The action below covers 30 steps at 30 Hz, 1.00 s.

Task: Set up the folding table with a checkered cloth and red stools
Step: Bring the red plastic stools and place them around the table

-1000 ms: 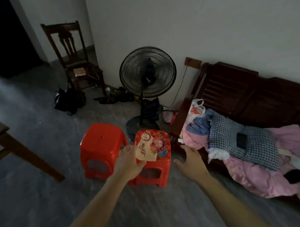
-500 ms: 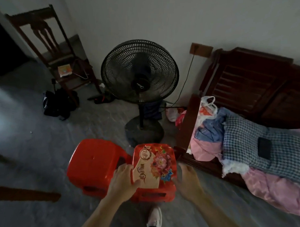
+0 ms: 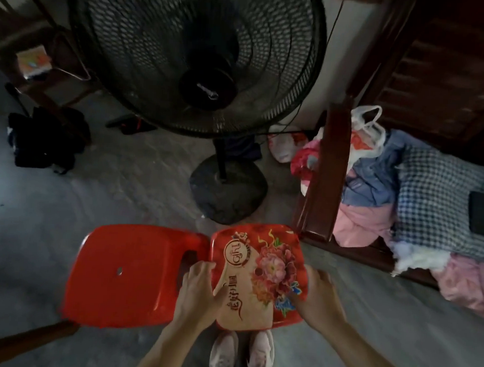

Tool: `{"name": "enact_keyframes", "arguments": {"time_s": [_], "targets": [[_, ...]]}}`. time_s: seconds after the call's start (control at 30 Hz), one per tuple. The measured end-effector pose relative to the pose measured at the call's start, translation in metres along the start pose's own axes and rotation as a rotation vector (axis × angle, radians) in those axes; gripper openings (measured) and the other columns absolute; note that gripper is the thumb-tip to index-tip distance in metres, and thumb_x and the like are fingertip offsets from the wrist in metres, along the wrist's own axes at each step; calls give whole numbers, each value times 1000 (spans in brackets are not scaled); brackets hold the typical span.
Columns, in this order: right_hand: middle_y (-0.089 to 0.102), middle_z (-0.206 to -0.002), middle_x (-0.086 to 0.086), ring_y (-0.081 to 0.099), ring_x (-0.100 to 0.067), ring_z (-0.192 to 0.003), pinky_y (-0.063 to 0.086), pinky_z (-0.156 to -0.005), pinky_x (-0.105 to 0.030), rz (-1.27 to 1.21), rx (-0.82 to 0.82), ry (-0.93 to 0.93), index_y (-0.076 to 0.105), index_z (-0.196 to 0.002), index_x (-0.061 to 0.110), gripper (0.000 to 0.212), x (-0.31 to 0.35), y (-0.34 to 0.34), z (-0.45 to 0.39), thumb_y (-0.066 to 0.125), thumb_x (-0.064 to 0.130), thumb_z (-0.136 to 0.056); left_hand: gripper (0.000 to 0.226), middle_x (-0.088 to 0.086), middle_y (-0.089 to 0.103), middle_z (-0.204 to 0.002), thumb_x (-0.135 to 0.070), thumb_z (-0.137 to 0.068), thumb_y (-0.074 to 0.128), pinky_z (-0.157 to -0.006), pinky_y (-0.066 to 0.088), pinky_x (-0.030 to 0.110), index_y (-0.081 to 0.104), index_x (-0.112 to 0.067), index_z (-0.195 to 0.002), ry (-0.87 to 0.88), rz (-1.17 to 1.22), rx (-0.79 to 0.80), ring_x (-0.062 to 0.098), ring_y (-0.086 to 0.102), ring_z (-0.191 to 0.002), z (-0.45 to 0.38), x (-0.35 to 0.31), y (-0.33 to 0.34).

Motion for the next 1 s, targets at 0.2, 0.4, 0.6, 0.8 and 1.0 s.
{"name": "enact_keyframes", "arguments": {"time_s": [0.2,0.4,0.6,0.8,1.0], "targets": [[41,-130,-6,41,-30,-126,45,-99,-50,15,-39,74,30,-143,30,92,-35,46,-73,72,58,-67,75,0,28,-151,-53,-84,61,-104,42,35,26,-29,-146,14,-92,82,21,34,-132,-74,35,73],[28,-145,-12,30,-31,-137,36,-108,-51,-42,3,63,-4,-153,28,131,-55,94,-108,85,56,-61,96,11,36,-133,-53,-72,76,-99,44,37,17,-29,-145,-20,-67,91,27,42,-120,-100,57,121],[26,-144,-10,31,-29,-136,35,-110,-48,-88,-46,84,-9,-153,29,132,-56,98,-109,88,39,-64,115,17,48,-119,-58,-57,81,-90,49,45,10,-40,-145,-89,16,62,33,49,-108,-95,68,129],[32,-139,-8,33,-27,-133,39,-106,-47,-163,-81,145,-7,-152,33,132,-58,94,-90,88,42,-62,124,17,45,-121,-57,-48,86,-94,44,50,9,-41,-144,-75,17,86,35,43,-113,-90,62,124],[33,-138,-8,35,-29,-131,42,-105,-52,-234,-152,223,-4,-150,34,128,-75,97,-40,87,47,-60,121,13,44,-123,-56,-49,87,-94,47,49,10,-45,-142,17,-21,103,33,45,-114,-62,52,120]]}}
Point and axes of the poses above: each hand's wrist, its own z-axis away from the middle knuckle, its own y-axis out of the palm, x = y × z, the point moved 9 cm from there along -z, towards the middle knuckle
